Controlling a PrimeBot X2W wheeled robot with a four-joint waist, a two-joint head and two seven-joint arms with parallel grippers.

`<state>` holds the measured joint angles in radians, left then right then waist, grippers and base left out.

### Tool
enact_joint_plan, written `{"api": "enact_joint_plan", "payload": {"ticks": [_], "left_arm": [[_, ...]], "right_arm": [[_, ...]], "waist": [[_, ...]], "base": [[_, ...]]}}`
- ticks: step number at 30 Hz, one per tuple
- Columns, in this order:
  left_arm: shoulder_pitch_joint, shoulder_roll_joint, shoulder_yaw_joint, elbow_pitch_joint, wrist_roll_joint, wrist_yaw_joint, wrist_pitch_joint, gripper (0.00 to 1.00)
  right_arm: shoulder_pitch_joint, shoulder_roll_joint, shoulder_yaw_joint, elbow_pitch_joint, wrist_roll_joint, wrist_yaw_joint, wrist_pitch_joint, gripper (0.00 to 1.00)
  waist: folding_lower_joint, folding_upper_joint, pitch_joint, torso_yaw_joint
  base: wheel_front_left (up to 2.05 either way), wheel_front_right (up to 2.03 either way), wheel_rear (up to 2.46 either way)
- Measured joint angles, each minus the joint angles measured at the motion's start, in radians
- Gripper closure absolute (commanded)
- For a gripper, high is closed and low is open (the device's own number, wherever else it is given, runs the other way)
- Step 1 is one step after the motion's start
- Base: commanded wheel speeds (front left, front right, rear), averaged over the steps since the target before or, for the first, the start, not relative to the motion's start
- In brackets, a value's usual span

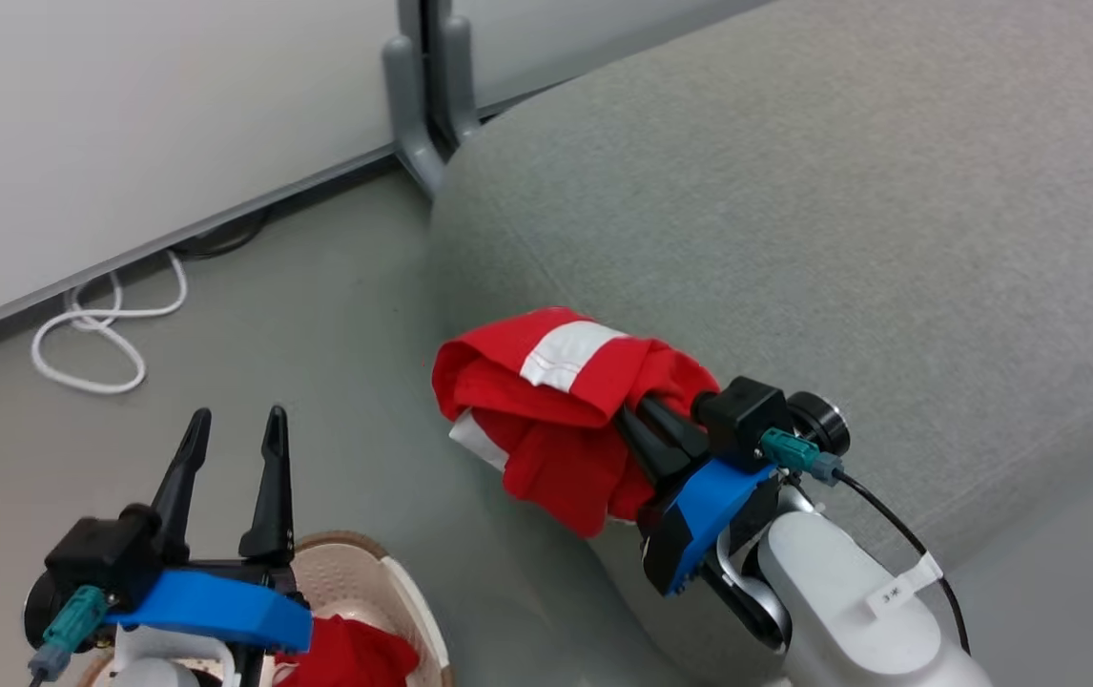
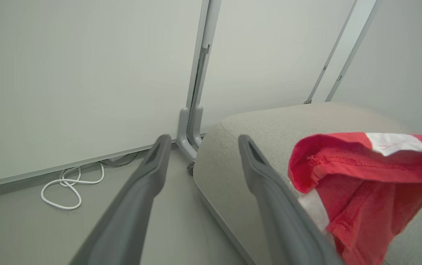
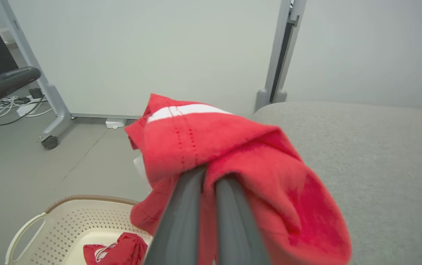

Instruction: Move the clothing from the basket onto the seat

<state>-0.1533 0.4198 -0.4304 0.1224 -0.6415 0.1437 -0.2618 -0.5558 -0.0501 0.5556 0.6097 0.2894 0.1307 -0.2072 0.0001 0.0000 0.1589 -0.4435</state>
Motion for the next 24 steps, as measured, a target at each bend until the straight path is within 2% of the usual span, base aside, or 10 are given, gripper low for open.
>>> {"api": "enact_joint_plan", "payload": {"ticks": [2,5,6,12,18,21,24], "left_arm": [[0.051,-0.013,0.04,-0.025,0.026,-0.003,0.0,0.0],[0.07,-0.024,0.048,-0.044,0.047,-0.004,0.0,0.0],[0.07,-0.033,0.046,-0.053,0.063,-0.018,0.0,0.0],[0.051,-0.043,0.031,-0.043,0.088,-0.049,0.0,0.0],[0.034,-0.041,0.044,-0.033,0.098,-0.062,0.0,0.0],[0.028,-0.029,0.057,-0.058,0.112,-0.055,0.001,0.0],[-0.015,-0.01,0.04,-0.088,0.132,-0.064,0.027,0.0]], "right_arm": [[0.026,0.0,-0.012,-0.032,-0.018,0.0,0.011,1.0],[0.045,0.0,-0.033,-0.053,-0.035,0.0,0.014,1.0],[0.069,0.0,-0.07,-0.075,-0.06,0.0,0.018,1.0],[0.126,0.0,-0.153,-0.157,-0.115,0.0,0.031,1.0],[0.098,-0.005,-0.192,-0.226,-0.159,0.0,0.065,1.0],[0.013,-0.039,-0.214,-0.248,-0.155,0.0,0.083,1.0],[-0.083,-0.123,-0.286,-0.252,-0.152,0.0,0.106,1.0]], "waist": [[0.0,0.0,0.008,-0.059],[0.0,0.0,0.006,-0.09],[-0.0002,0.0001,0.003,-0.108],[-0.0002,0.0001,0.019,-0.118],[-0.0002,0.0001,0.048,-0.121],[-0.0001,0.0001,0.083,-0.128],[0.0,0.0001,0.122,-0.113]], "base": [[0.0,0.0,0.0],[0.0,0.0,0.0],[0.0,0.0,0.0],[0.0,0.0,0.0],[0.0,0.0,0.0],[0.0,0.0,0.0],[0.0,0.0,0.0]]}}
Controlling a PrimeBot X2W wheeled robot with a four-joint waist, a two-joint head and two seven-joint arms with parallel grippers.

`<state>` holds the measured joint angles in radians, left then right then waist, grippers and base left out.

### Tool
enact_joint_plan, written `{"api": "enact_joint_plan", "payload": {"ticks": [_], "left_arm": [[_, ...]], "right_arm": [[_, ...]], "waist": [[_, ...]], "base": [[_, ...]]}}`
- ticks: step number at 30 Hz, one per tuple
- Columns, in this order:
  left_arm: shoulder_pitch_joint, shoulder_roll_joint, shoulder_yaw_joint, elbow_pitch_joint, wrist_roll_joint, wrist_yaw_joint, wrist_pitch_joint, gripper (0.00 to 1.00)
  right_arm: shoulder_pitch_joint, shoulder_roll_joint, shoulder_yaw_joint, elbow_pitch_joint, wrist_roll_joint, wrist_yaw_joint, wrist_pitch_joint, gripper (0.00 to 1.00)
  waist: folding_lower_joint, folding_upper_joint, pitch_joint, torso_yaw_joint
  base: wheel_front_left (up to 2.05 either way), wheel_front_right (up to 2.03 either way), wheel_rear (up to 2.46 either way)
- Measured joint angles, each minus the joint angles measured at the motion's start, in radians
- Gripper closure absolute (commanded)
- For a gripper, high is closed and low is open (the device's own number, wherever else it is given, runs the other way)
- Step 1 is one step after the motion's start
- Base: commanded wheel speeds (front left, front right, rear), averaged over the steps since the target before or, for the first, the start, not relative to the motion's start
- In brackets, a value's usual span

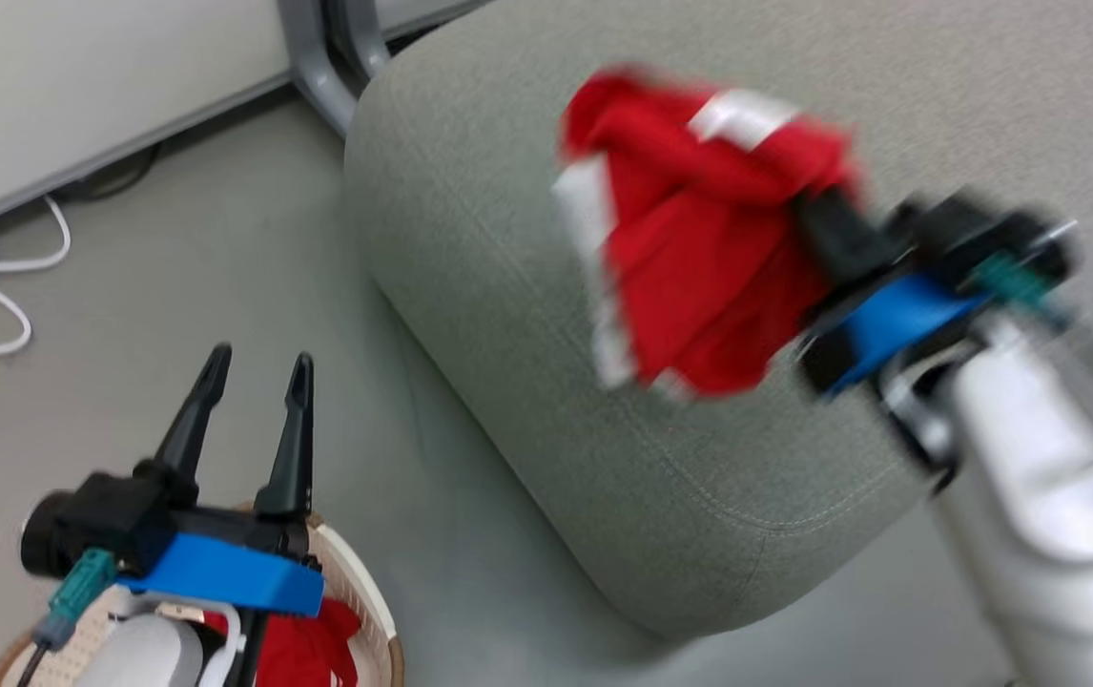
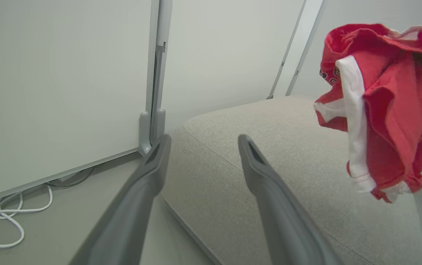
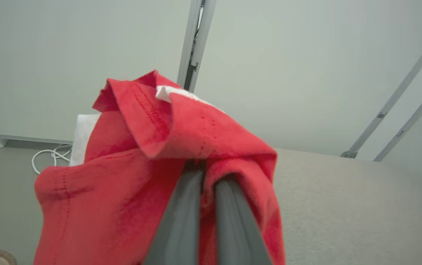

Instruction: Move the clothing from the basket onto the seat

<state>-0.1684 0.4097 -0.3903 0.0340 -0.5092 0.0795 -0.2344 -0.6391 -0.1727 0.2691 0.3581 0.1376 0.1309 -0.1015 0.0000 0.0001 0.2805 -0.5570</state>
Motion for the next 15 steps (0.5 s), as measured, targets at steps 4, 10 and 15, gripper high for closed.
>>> {"api": "enact_joint_plan", "payload": {"ticks": [4,10,15], "left_arm": [[-0.049,0.029,-0.006,-0.037,0.017,-0.013,0.029,0.0],[-0.1,0.086,0.0,-0.12,0.045,-0.016,0.081,0.0],[-0.136,0.108,0.002,-0.18,0.065,-0.016,0.1,0.0]], "right_arm": [[-0.126,-0.066,-0.119,0.016,0.033,0.0,0.022,1.0],[-0.273,-0.136,-0.279,0.086,0.065,0.0,0.04,1.0],[-0.346,-0.143,-0.388,0.207,0.076,0.0,0.044,1.0]], "waist": [[0.0001,-0.0001,0.081,0.033],[0.0002,0.0,0.224,0.088],[0.0002,-0.0002,0.324,0.151]], "base": [[0.0,0.0,0.0],[0.0,0.0,0.0],[0.0,0.0,0.0]]}}
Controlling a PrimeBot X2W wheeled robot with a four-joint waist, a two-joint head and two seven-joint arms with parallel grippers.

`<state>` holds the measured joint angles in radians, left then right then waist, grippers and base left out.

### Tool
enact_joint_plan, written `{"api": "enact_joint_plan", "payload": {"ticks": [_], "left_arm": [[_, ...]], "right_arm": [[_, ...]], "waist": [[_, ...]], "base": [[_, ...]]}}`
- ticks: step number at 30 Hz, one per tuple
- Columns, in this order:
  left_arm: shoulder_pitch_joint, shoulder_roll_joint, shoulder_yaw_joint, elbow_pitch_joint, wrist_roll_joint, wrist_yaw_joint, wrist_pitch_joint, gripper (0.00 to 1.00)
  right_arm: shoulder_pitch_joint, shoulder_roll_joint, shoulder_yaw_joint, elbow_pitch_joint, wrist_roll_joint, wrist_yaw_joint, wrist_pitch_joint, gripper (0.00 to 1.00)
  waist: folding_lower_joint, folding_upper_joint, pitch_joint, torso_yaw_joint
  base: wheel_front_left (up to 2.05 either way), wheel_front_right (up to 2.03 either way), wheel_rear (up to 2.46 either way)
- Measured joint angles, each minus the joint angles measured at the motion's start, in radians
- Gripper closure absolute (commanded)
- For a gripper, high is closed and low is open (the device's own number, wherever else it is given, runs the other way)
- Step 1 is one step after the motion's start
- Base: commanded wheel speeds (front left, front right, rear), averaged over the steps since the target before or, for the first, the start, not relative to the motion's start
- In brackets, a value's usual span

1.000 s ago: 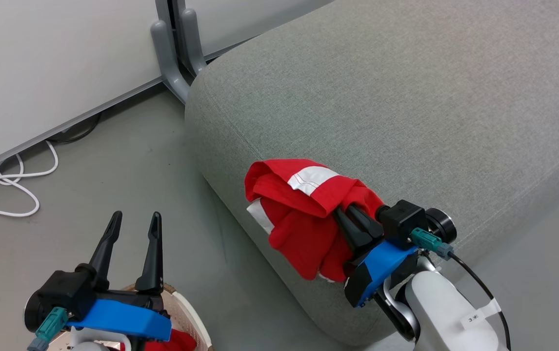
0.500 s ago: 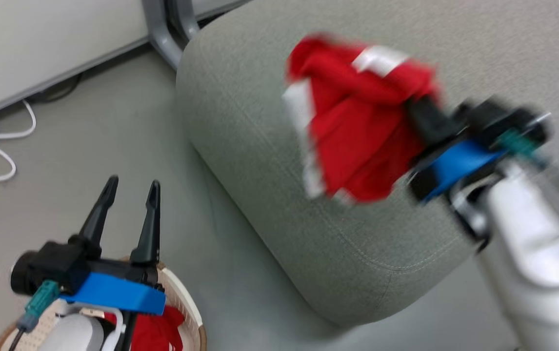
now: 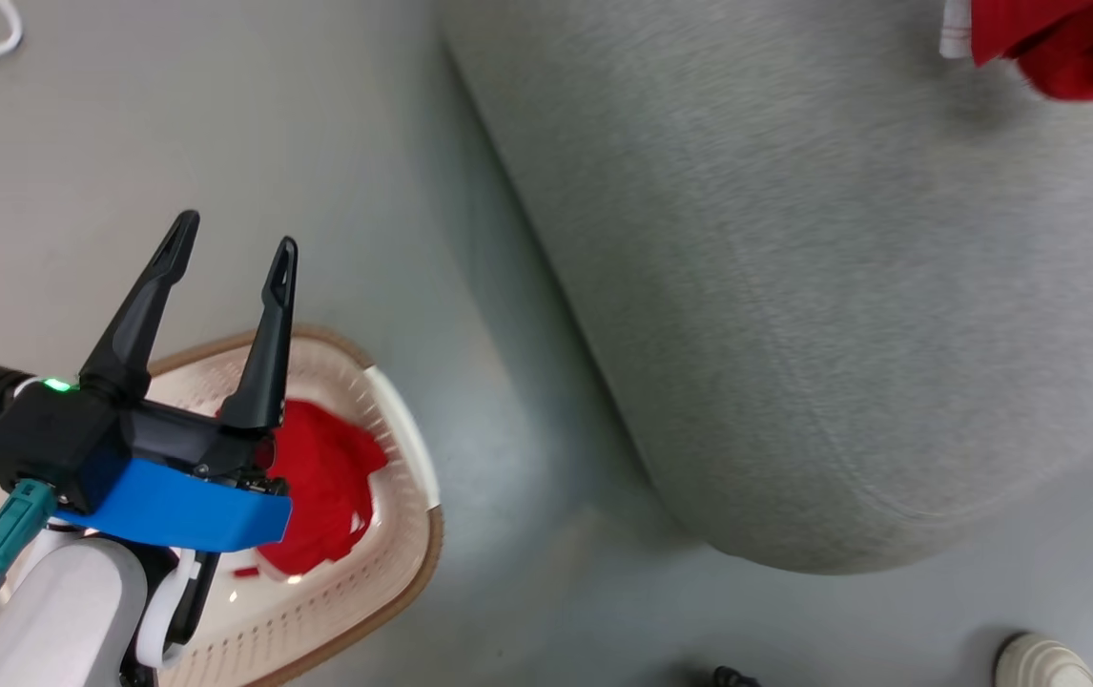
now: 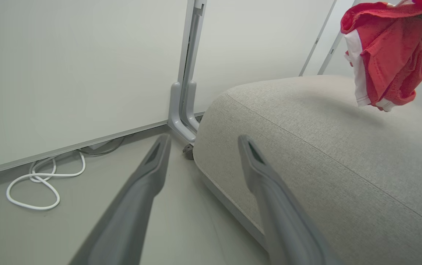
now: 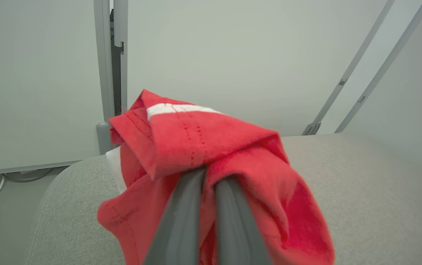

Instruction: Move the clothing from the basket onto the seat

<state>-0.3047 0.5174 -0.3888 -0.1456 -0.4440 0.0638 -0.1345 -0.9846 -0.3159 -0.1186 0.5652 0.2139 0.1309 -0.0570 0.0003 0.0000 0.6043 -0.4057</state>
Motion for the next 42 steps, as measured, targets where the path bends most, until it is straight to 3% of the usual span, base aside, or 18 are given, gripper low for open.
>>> {"api": "enact_joint_plan", "payload": {"ticks": [5,6,7,13,23,31,42], "left_arm": [[-0.009,-0.007,-0.006,-0.005,0.004,0.001,-0.007,0.0],[-0.01,-0.01,-0.008,0.002,0.004,0.0,-0.011,0.0],[-0.01,-0.016,-0.01,0.009,0.001,0.0,-0.018,0.0],[-0.011,-0.056,-0.022,0.068,-0.016,-0.012,-0.062,0.0],[0.047,-0.179,-0.017,0.272,-0.074,-0.044,-0.124,0.0],[0.194,-0.292,0.126,0.347,-0.067,-0.059,-0.127,0.0],[0.366,-0.363,0.255,0.376,0.007,-0.074,-0.127,0.0]], "right_arm": [[-0.026,-0.007,-0.094,0.15,0.017,0.0,0.005,1.0],[-0.026,-0.007,-0.102,0.18,0.015,0.0,0.016,0.56],[-0.025,-0.008,-0.109,0.207,0.006,0.0,0.022,0.0],[-0.021,-0.008,-0.123,0.313,-0.019,0.0,0.022,0.0],[0.197,0.014,-0.015,0.331,-0.06,0.0,-0.057,0.0],[0.525,0.063,0.047,0.064,-0.015,0.0,-0.163,0.0],[0.887,0.206,0.102,-0.329,-0.092,0.0,-0.129,0.0]], "waist": [[0.0,0.0,0.054,0.078],[0.0,-0.0001,0.058,0.093],[0.0,0.0,0.061,0.107],[0.0,0.0,0.019,0.149],[-0.0004,0.0001,-0.231,0.212],[-0.0008,0.0002,-0.454,0.262],[-0.0006,0.0002,-0.608,0.343]], "base": [[0.0,0.0,0.0],[0.0,0.0,0.0],[0.0,0.0,0.0],[0.0,0.0,0.0],[0.0,0.0,0.0],[0.0,0.0,0.0],[0.0,0.0,0.0]]}}
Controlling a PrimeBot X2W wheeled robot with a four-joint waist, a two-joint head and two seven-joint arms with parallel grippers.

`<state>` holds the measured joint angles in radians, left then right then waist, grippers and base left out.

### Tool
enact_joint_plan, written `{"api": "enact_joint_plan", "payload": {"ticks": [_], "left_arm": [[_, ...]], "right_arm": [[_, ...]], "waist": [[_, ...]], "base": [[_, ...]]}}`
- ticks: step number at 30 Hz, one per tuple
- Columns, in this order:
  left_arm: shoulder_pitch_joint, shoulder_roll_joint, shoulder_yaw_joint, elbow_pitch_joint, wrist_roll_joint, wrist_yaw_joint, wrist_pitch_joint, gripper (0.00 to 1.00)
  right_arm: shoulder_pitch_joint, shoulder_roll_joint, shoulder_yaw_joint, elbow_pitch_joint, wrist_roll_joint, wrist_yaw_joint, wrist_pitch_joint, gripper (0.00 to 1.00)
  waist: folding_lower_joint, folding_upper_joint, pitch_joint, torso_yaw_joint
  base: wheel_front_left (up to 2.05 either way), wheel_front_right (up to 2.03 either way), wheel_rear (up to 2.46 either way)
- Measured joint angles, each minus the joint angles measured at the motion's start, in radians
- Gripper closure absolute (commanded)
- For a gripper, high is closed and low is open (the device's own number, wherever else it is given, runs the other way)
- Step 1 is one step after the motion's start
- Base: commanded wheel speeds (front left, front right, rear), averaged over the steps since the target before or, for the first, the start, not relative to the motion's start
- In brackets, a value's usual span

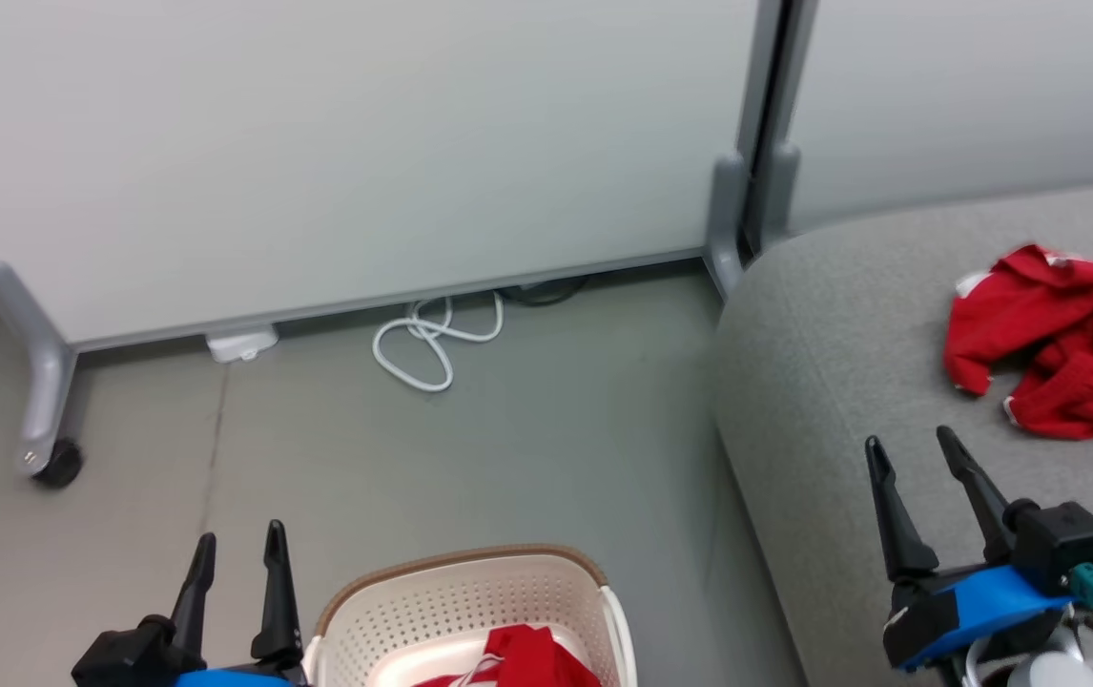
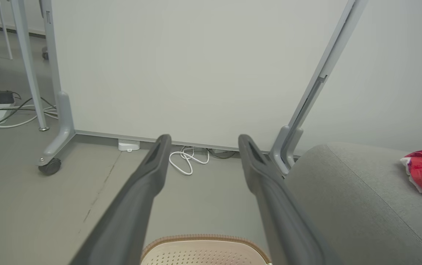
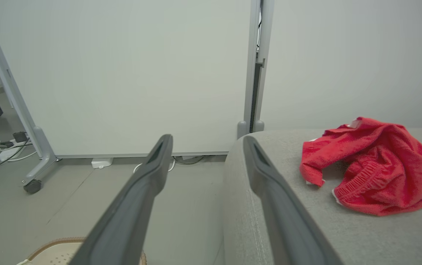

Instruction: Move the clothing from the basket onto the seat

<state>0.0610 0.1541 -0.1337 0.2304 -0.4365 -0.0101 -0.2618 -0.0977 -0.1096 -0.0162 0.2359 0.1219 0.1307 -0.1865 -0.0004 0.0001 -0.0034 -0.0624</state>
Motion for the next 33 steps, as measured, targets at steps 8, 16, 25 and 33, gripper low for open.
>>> {"api": "enact_joint_plan", "payload": {"ticks": [8,16,25,33], "left_arm": [[0.017,-0.006,0.035,0.038,0.033,-0.017,0.0,0.0],[0.02,-0.022,0.056,0.048,0.051,-0.034,0.0,0.0],[0.02,-0.034,0.076,0.042,0.073,-0.044,0.0,0.0],[0.018,-0.039,0.082,0.04,0.087,-0.052,0.0,0.0]], "right_arm": [[0.079,0.04,0.019,-0.112,-0.007,0.0,0.063,0.0],[0.102,0.052,0.021,-0.138,-0.007,0.0,0.089,0.0],[0.102,0.057,0.032,-0.135,-0.005,0.0,0.099,0.0],[0.093,0.058,0.047,-0.132,-0.007,0.0,0.103,0.0]], "waist": [[0.0003,-0.0001,-0.024,0.09],[0.0003,-0.0001,-0.017,0.122],[0.0004,-0.0002,-0.002,0.114],[0.0004,-0.0001,0.015,0.094]], "base": [[0.0,0.0,0.0],[0.0,0.0,0.0],[0.0,0.0,0.0],[0.0,0.0,0.0]]}}
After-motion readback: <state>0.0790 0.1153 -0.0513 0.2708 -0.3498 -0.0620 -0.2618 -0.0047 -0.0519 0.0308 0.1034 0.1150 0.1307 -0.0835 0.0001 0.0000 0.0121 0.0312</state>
